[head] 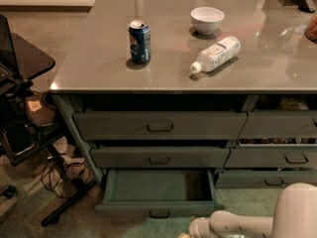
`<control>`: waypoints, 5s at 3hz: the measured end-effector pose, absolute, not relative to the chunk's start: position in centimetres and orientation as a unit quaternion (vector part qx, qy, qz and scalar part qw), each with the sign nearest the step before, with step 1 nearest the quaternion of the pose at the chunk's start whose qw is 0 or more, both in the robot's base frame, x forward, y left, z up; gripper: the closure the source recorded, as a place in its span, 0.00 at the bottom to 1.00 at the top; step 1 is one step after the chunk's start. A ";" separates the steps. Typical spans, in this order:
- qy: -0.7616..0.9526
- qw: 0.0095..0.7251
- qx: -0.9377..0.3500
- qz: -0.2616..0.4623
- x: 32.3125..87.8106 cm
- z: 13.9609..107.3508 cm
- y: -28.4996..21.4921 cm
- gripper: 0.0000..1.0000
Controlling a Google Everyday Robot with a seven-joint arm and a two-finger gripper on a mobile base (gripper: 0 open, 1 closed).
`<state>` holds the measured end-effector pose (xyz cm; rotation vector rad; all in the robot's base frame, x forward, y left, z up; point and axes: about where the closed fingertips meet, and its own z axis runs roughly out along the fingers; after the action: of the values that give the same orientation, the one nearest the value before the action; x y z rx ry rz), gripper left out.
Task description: Close bottom drawer
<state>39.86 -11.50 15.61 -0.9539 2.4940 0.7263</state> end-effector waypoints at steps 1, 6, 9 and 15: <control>0.887 0.177 -0.350 0.244 41.0 14.7 -10.4 0.00; 0.839 0.216 -0.459 0.194 44.9 19.1 0.7 0.00; 0.867 0.283 -0.371 0.176 49.6 20.7 -9.5 0.00; 0.935 0.188 -0.249 0.166 58.3 13.1 -13.5 0.00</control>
Offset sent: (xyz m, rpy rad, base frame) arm 0.0838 0.1356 -0.0044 -0.1973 -0.1271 0.2362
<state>58.32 -13.53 13.06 -0.7014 2.6324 0.4672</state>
